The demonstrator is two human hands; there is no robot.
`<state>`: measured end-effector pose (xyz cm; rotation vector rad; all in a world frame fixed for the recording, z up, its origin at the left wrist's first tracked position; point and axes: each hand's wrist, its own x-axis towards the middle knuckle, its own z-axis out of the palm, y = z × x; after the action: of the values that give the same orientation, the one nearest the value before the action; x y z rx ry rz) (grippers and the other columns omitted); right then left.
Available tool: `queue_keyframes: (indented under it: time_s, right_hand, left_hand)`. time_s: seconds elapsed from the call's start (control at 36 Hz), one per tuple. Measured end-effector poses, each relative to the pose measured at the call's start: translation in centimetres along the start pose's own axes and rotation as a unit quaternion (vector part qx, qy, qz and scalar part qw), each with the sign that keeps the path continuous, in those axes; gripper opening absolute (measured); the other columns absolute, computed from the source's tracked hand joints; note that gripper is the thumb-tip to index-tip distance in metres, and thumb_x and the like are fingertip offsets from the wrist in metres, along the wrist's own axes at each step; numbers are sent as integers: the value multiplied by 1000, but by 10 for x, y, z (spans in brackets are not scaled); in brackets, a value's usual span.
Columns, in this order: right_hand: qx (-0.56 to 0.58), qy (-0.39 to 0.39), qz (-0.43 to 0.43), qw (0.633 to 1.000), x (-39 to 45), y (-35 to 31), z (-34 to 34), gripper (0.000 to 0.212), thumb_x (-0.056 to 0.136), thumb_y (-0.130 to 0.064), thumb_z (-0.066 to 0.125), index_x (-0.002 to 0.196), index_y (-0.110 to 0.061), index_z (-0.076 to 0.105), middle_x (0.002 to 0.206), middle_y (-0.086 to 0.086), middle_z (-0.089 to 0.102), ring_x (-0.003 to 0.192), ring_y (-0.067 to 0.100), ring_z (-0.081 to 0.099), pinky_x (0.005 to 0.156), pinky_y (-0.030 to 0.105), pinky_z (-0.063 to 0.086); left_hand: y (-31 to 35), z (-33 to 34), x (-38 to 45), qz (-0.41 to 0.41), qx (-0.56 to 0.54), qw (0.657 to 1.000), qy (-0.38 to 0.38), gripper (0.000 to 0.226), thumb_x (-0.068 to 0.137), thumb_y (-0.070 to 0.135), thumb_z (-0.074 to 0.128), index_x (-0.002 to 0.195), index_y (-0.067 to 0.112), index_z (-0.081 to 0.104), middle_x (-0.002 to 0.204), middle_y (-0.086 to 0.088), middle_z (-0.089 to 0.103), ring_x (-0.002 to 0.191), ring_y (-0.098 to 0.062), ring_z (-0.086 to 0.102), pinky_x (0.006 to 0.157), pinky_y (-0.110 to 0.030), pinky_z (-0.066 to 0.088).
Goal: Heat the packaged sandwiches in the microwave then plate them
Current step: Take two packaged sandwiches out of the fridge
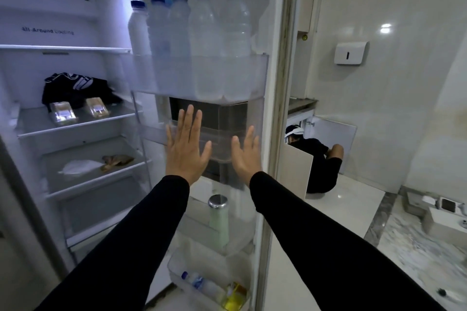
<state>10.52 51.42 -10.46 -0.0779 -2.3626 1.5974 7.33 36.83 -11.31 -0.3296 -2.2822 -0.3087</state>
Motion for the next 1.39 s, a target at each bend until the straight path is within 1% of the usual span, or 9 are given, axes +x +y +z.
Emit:
queue_keyframes:
  time_s: [0.08,0.17,0.28,0.44,0.75,0.92,1.08,1.28,1.39]
  right_hand:
    - [-3,-1,3,1000,-3,-4,1,65,103,-45,28,153,-28,-10,161,6,-14,149,19,-7,119,35,3]
    - [-1,32,2,999,-11,-12,18,66,101,-47,30,154,-29,-6,161,7,-12,150,23,1,119,38,9]
    - [-54,72,-63,994,-28,-32,57,60,101,-46,30,154,-33,5,162,6,-5,149,24,10,120,45,15]
    - [-83,-5,-124,989,-39,-68,126,56,102,-42,28,154,-32,9,162,6,-1,149,21,8,119,45,12]
    - [-91,-44,-131,986,-21,-91,223,55,100,-37,36,152,-24,20,161,9,10,148,23,11,118,38,14]
    - [-102,-92,-102,985,-8,-87,274,56,100,-35,37,151,-20,22,159,12,10,145,28,20,115,41,21]
    - [-101,-125,-106,981,42,-96,329,54,98,-37,39,148,-18,27,151,14,24,133,32,39,111,43,29]
    - [-82,-169,-133,973,142,-108,395,56,97,-38,40,147,-14,30,148,15,30,134,30,34,110,39,29]
    - [-70,-185,-124,972,194,-114,426,56,95,-39,43,145,-17,32,146,14,32,130,31,39,107,41,33]
  left_hand:
    - [-15,-9,-5,-44,-1,999,-21,77,95,38,42,153,18,-4,161,0,-12,147,-15,-13,119,-48,-4]
    - [-32,-20,-8,-101,-5,994,-30,75,97,37,41,153,19,-5,160,0,-15,148,-17,-15,119,-49,-4]
    - [-56,-33,-13,-134,5,990,-44,73,98,38,40,154,16,-2,161,-1,-14,149,-20,-13,118,-52,-2]
    - [-123,-69,-24,-162,19,986,-30,73,98,36,40,154,15,-2,160,0,-14,148,-19,-14,118,-53,-3]
    - [-248,-118,-44,-244,51,968,12,71,99,36,40,154,14,3,161,-2,-9,149,-21,-9,119,-48,-1]
    - [-295,-104,-58,-273,58,960,-14,70,98,38,40,154,13,5,161,-1,-10,149,-19,-10,120,-48,1]
    - [-341,-77,-35,-284,51,957,-34,69,99,38,38,153,13,5,161,-2,-9,149,-18,-10,120,-44,1]
    - [-401,-23,26,-298,55,953,-13,68,99,39,37,153,10,7,162,-5,-2,149,-20,-6,122,-40,4]
    - [-427,9,59,-319,33,947,-19,68,100,39,36,154,11,5,161,-4,-4,149,-18,-8,120,-37,3]
